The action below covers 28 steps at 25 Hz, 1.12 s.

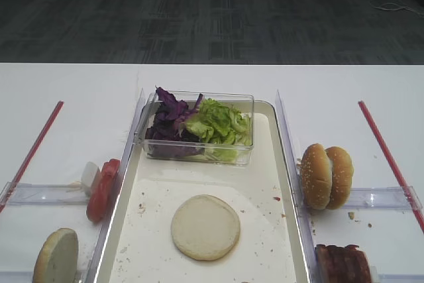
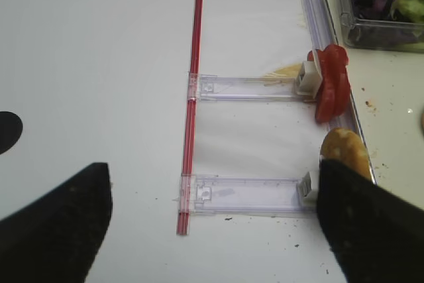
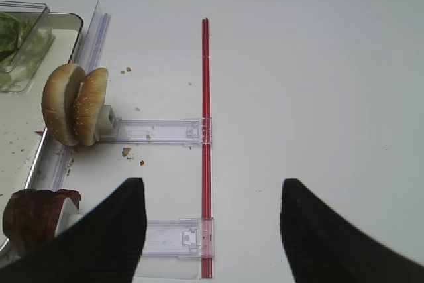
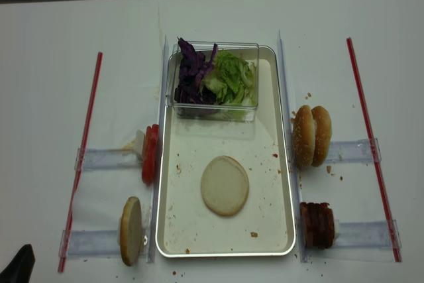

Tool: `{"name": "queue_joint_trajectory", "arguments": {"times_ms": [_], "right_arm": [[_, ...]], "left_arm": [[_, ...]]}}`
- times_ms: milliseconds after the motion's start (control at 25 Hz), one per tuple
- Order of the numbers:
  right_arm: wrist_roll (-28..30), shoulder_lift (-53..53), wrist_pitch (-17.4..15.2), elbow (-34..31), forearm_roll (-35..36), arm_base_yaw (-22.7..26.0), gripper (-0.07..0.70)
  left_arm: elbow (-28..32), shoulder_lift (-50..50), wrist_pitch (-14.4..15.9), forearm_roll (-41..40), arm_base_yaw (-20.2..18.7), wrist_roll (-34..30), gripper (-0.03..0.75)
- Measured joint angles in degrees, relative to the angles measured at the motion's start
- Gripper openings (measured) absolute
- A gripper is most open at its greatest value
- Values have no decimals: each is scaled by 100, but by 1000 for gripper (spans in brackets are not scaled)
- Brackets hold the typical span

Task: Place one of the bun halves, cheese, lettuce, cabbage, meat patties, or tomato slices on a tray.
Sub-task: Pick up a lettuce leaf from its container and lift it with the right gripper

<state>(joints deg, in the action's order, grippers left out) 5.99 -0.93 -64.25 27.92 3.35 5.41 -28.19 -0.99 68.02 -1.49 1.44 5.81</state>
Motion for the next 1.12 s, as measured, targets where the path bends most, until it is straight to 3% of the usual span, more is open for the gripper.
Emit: {"name": "queue_joint_trajectory", "arguments": {"times_ms": [720,1120], "right_arm": [[44,24,0,0,0,0,482],[49,1667,0,0,43,0,482]], "left_arm": [[0,0,-8,0,0,0,613],[0,0,-8,0,0,0,613]]}}
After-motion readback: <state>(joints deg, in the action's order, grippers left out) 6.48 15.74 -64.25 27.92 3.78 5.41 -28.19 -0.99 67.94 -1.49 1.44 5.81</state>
